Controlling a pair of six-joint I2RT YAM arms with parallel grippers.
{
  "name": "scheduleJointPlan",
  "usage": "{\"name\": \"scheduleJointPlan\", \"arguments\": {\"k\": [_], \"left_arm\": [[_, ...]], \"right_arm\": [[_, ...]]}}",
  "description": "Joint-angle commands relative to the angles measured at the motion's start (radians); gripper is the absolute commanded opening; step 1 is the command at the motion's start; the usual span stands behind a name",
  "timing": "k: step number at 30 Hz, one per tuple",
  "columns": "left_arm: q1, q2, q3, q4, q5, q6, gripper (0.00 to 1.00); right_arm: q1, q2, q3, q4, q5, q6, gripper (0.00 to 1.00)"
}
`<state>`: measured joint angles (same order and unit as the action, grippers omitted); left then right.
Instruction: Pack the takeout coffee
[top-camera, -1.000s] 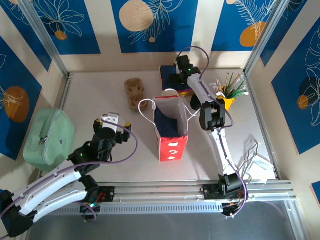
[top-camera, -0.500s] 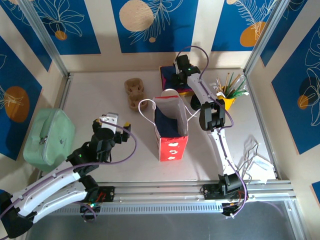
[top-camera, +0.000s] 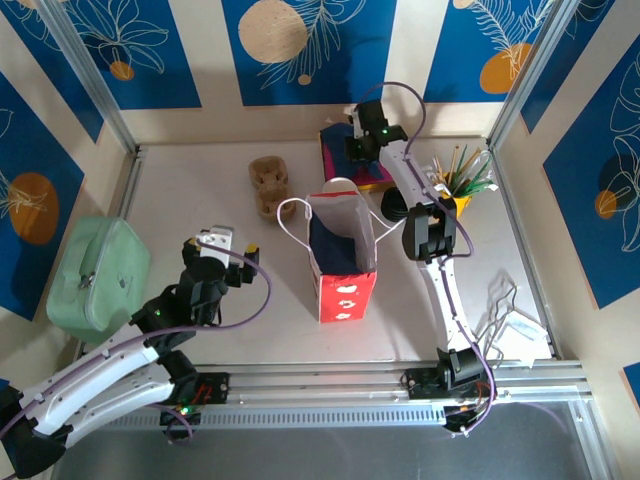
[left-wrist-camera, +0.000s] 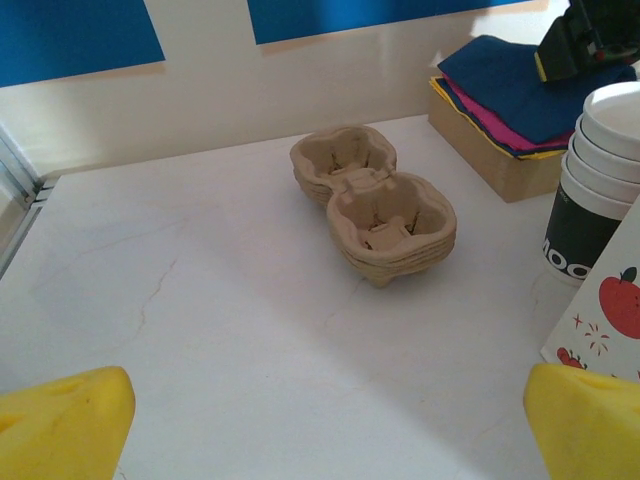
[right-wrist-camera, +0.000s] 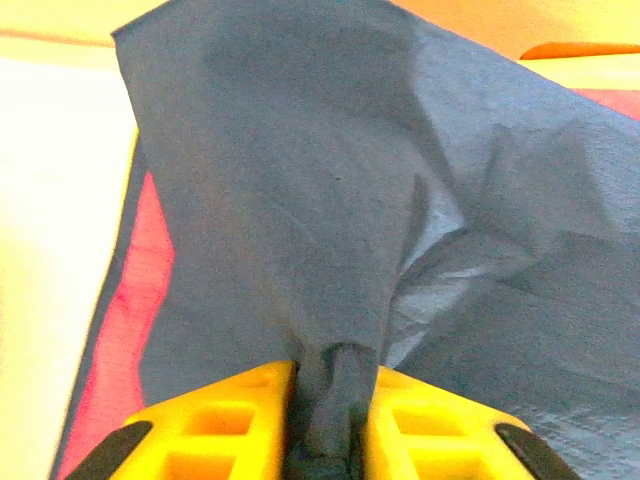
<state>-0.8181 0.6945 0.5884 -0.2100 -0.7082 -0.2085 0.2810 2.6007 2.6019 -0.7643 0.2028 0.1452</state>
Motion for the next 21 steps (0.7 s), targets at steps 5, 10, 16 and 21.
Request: {"name": "scheduleJointPlan", "arguments": {"k": [5, 10, 16, 21], "left_arm": [[0.009, -0.009, 0.028, -0.010, -0.014, 0.003, 0.99], [0.009, -0.007, 0.032, -0.010, -0.014, 0.009, 1.00], [0.010, -0.005, 0.038, -0.008, -0.014, 0.012, 0.99], [0.009, 0.001, 0.053, -0.009, -0.007, 0.015, 0.99]], "right_arm": [[-0.029, -0.073, 0.036, -0.021, -0.072, 0.044, 0.16], [-0.040, -0.096, 0.037, -0.030, -0.085, 0.056, 0.13], [-0.058, -0.146, 0.041, -0.044, -0.146, 0.079, 0.05], [-0.066, -0.195, 0.058, -0.082, -0.156, 0.091, 0.03]]}}
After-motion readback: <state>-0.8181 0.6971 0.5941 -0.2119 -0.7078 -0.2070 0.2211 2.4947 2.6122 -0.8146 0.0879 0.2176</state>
